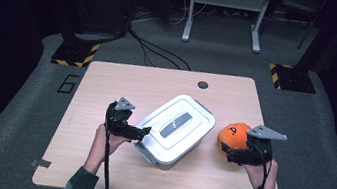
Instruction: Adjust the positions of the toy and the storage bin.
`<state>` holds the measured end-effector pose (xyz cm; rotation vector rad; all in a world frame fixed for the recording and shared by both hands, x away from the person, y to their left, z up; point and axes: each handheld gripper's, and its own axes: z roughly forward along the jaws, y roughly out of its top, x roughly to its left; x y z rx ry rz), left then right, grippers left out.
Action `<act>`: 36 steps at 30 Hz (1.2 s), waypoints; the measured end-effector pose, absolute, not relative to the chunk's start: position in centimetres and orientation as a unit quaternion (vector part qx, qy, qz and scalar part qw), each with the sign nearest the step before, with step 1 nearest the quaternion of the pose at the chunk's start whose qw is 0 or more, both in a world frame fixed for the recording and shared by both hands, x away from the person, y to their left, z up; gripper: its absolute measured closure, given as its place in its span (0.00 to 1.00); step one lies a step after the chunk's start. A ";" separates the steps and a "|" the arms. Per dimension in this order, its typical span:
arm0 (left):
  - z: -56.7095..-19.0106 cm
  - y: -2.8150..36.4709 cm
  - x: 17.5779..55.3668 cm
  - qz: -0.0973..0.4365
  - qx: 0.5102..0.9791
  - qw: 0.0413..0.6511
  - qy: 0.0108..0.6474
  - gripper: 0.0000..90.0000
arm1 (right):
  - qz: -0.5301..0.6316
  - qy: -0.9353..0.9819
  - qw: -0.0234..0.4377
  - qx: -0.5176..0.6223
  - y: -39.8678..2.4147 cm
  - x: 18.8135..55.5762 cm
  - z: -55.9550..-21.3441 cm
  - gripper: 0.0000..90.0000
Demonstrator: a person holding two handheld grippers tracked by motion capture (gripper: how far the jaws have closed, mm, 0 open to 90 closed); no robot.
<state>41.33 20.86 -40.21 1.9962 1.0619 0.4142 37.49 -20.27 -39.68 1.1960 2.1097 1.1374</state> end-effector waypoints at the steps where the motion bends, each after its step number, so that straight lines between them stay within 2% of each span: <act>1: -40.1 20.9 41.3 0.164 0.792 0.410 0.422 0.00 | 0.413 0.764 0.233 0.437 -20.5 37.3 -39.8 0.00; 13: -39.9 21.0 41.4 0.169 0.782 0.429 0.419 0.00 | 0.422 0.717 0.232 0.505 -25.0 35.0 -45.5 0.00; 23: -39.5 20.3 41.6 0.172 0.790 0.427 0.405 0.00 | 0.374 0.716 0.224 0.546 -27.1 35.5 -51.4 0.00; 36: -38.8 19.0 42.1 0.176 0.796 0.417 0.402 0.00 | 0.325 0.737 0.223 0.549 -27.0 36.7 -52.9 0.00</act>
